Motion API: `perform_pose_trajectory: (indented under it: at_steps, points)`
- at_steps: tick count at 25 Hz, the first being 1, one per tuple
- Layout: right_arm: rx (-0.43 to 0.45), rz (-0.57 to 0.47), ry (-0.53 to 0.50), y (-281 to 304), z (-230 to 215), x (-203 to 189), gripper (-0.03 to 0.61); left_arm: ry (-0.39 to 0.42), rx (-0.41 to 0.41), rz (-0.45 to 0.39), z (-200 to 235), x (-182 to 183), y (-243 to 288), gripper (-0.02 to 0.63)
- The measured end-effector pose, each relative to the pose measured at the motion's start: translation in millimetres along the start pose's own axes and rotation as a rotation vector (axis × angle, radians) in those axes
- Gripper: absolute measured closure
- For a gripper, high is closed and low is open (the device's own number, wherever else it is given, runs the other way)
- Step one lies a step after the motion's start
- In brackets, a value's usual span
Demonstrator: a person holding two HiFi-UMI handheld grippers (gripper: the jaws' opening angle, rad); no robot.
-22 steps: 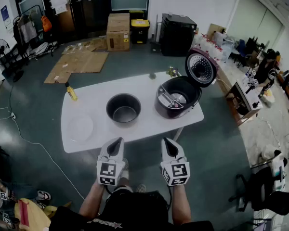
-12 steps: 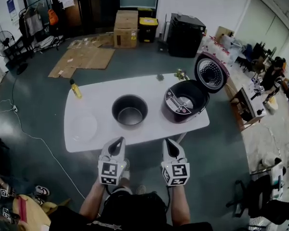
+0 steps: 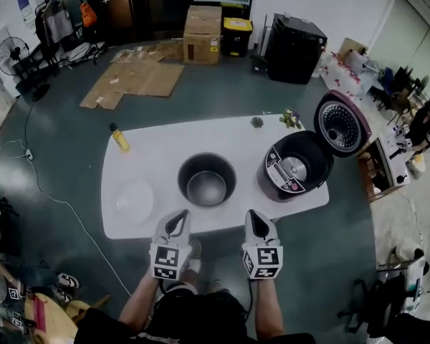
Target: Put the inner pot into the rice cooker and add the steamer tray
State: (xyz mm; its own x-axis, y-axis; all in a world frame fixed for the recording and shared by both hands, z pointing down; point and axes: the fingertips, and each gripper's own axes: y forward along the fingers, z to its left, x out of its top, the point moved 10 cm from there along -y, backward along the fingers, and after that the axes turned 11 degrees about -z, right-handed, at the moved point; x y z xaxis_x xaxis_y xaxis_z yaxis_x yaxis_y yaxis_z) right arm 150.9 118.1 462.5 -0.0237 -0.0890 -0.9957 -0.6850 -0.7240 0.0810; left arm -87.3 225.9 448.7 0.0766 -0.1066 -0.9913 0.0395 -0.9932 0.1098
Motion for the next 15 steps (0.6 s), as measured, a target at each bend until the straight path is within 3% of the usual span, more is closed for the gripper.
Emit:
perform_pose_trajectory:
  at_steps: [8,15]
  points:
    - [-0.025,0.119,0.057,63,-1,-22,0.573,-0.039,-0.012,0.077,41,-17,43,0.603]
    - [-0.051,0.237,0.123,108,-15,-67,0.374,-0.057,-0.029,0.153,58,-53,81,0.603]
